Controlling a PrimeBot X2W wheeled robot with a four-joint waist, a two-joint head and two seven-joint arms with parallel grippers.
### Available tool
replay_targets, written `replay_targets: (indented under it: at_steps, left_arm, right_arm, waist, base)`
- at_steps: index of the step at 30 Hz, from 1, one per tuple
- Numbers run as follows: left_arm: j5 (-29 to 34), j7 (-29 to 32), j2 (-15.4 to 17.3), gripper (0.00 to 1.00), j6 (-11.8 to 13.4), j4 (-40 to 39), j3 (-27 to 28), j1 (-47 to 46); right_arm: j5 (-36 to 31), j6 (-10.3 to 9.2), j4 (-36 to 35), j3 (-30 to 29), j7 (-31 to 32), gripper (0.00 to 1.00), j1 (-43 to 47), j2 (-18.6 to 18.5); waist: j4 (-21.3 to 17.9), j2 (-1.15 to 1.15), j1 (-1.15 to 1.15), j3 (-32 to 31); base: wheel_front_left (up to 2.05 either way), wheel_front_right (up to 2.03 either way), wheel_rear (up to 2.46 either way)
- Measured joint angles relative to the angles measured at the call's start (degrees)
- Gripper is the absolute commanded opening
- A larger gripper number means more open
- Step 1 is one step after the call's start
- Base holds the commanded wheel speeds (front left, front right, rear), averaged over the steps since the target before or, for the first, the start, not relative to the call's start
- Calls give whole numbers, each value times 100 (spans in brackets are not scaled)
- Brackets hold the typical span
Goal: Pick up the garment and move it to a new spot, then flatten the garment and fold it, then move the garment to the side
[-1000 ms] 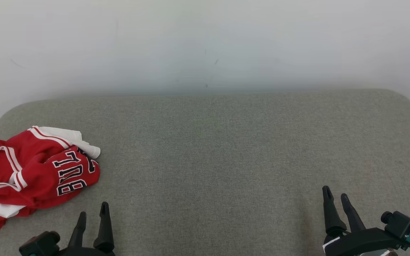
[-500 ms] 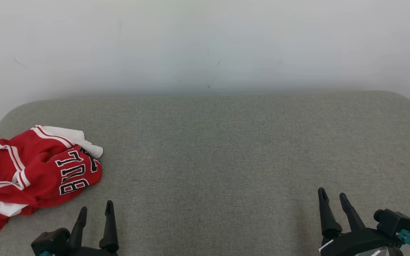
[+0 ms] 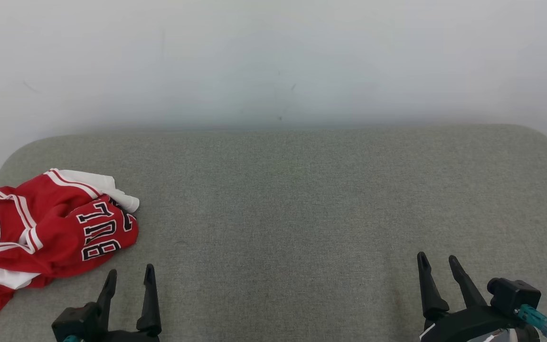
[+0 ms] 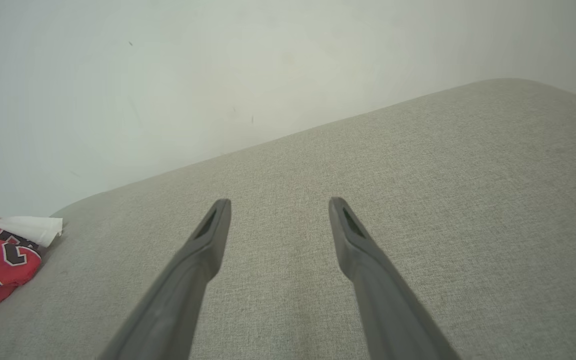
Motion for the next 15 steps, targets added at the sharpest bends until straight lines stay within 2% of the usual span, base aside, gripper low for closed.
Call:
replay_targets:
  at_steps: [15]
  left_arm:
    - [602, -172, -1, 100, 8, 97, 12, -3]
  right_arm:
    - [-665, 0, 53, 59, -2, 100, 11, -3]
  waist:
    - [0, 0, 0, -18]
  base:
    - [0, 0, 0]
